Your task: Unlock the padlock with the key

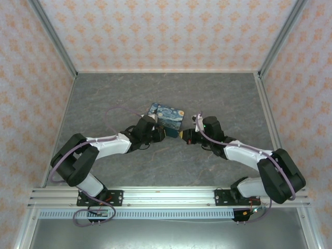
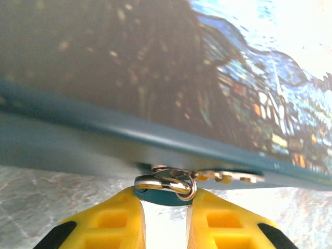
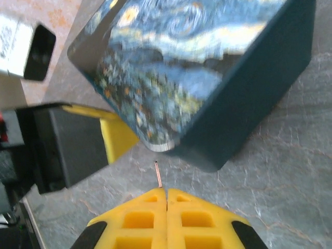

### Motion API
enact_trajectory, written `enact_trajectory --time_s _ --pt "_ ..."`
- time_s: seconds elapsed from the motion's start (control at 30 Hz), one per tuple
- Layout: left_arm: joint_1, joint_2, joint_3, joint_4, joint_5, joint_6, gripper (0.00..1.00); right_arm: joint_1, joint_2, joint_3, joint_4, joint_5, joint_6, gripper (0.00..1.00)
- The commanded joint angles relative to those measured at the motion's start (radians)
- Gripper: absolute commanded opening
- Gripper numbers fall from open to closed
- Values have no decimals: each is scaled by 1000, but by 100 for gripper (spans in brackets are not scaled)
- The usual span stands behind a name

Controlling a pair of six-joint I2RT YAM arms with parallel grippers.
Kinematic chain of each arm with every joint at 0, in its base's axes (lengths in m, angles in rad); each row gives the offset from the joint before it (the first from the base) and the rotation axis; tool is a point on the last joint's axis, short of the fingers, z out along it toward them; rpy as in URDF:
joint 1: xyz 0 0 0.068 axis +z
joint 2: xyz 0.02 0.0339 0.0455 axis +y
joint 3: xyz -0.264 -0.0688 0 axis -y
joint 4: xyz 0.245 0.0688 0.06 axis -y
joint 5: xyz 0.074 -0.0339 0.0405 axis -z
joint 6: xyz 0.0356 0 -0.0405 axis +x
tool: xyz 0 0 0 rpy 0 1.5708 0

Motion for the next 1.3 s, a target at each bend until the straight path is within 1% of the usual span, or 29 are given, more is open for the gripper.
enact_trajectory --time_s 0.0,0.27,0.4,0.63,0.93,1.27 --pt "-11 -27 44 -30 27 -74 19 2 -13 -46 101 -22 -91 0" --pt "-18 -20 58 -50 20 -111 19 21 42 -71 188 -28 -128 0" --pt "-18 -12 61 -32 45 -149 19 49 65 -60 189 -24 -153 0" --pt "-21 -29 77 -49 63 -203 19 82 77 -53 192 45 -201 0" --pt "-26 -44 110 -91 84 -278 18 108 98 -60 238 98 -227 0" --pt "-33 -48 134 -112 100 -318 17 112 115 -65 295 115 -248 0"
